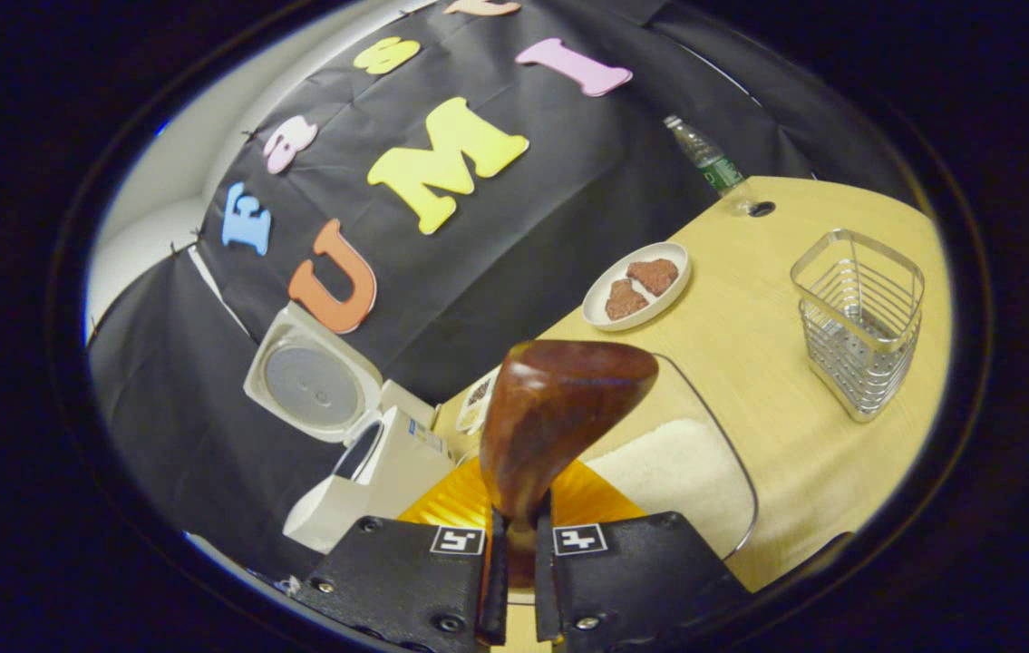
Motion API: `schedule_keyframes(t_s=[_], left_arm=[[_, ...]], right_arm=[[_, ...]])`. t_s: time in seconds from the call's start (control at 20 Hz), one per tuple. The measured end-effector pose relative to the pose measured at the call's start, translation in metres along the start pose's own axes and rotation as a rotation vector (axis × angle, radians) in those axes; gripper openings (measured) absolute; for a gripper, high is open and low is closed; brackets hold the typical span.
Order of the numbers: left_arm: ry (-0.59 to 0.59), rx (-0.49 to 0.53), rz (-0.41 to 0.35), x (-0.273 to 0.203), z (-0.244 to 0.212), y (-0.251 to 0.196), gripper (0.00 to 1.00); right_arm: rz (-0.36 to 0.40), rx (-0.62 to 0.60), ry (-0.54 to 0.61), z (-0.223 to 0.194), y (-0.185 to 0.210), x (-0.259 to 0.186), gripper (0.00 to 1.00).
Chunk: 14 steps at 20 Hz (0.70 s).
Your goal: Close the left gripper, press the button to open the rice cooker; take a wooden spoon from the chopstick holder with the right hand, scoop a spoonful of rice and pour it into the rice cooker, then put the wooden spoon back into the chopstick holder.
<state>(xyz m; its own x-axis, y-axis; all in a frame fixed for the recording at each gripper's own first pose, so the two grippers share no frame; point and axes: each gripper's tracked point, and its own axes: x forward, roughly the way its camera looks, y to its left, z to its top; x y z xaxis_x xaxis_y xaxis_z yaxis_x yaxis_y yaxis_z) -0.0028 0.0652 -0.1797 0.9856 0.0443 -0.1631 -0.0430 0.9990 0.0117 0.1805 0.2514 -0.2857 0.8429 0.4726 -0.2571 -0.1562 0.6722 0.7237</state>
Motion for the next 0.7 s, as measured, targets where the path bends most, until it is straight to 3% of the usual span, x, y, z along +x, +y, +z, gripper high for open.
schedule_keyframes(t_s=[0.35, 0.5, 0.7], left_arm=[[0.003, 0.018, 0.015, 0.003, 0.006, 0.0, 0.95], [-0.013, 0.048, 0.027, 0.0, 0.01, 0.005, 0.96], [-0.036, 0.05, 0.042, -0.008, 0.016, 0.013, 0.96]], right_arm=[[0.156, 0.279, -0.094, 0.052, 0.004, -0.023, 0.17], [0.217, 0.385, -0.115, 0.069, 0.009, -0.04, 0.13], [0.307, 0.633, -0.093, 0.076, 0.019, -0.066, 0.16]])
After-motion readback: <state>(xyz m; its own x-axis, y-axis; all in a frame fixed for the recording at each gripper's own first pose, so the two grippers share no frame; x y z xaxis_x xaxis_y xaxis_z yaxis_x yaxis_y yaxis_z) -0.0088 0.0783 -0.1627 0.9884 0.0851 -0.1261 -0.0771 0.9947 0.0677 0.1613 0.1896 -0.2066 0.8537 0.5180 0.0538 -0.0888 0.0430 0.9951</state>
